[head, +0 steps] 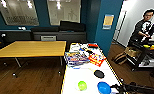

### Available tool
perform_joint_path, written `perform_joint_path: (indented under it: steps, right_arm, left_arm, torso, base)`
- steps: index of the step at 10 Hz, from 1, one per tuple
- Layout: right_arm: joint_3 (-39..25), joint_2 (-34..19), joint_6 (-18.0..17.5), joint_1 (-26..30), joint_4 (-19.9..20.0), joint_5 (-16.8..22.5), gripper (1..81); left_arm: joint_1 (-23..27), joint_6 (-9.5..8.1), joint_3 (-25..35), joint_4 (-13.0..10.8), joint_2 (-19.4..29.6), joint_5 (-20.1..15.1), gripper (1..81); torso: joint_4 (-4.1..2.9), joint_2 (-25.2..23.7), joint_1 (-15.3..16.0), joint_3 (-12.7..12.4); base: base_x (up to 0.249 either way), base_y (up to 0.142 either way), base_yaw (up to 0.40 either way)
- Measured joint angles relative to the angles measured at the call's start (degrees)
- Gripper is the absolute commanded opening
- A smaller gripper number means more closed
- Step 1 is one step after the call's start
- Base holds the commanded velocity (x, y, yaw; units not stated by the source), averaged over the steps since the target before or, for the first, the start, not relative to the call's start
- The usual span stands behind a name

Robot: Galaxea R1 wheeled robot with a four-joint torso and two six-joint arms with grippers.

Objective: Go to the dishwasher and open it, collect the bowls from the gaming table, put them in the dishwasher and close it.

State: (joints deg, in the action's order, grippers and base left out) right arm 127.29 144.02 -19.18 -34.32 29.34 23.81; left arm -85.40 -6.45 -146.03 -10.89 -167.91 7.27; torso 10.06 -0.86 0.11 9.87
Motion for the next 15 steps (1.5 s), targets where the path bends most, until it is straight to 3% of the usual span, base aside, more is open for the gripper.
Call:
perform_joint_path:
  steps: [3, 7, 12, 13, 15]
  right_arm:
    - [-0.06, 2.43, 0.07, -0.66, 0.04, -2.32, 81.1]
    - [-6.21, 0.79, 0.27, -3.50, 0.01, -12.51, 81.1]
    - [-7.20, 0.50, 0.30, -6.63, 0.01, -15.80, 81.1]
    - [-7.20, 0.57, 1.10, -7.46, -0.11, -16.79, 1.0]
    - [-7.45, 0.52, 0.57, -8.59, 0.15, -17.73, 1.0]
  left_arm:
    - [0.12, 0.00, 0.00, 0.02, -0.02, 0.00, 81.1]
    - [0.12, 0.00, 0.00, 0.04, -0.02, -0.05, 81.1]
    - [0.20, -0.05, 0.00, 0.04, -0.02, -0.07, 81.1]
    - [0.30, -0.02, 0.00, 0.04, -0.02, -0.10, 81.1]
    - [0.45, -0.22, -0.02, 0.15, 0.00, -0.05, 81.1]
  torso:
    - [0.00, 0.02, 0.00, 0.00]
    - [0.00, 0.02, 0.00, 0.00]
    - [0.00, 0.02, 0.00, 0.00]
    - [0.00, 0.02, 0.00, 0.00]
    - [0.00, 0.02, 0.00, 0.00]
  base:
    - [0.000, 0.000, 0.000]
    - [0.000, 0.000, 0.000]
    - [0.000, 0.000, 0.000]
    - [0.000, 0.000, 0.000]
    - [0.000, 0.000, 0.000]
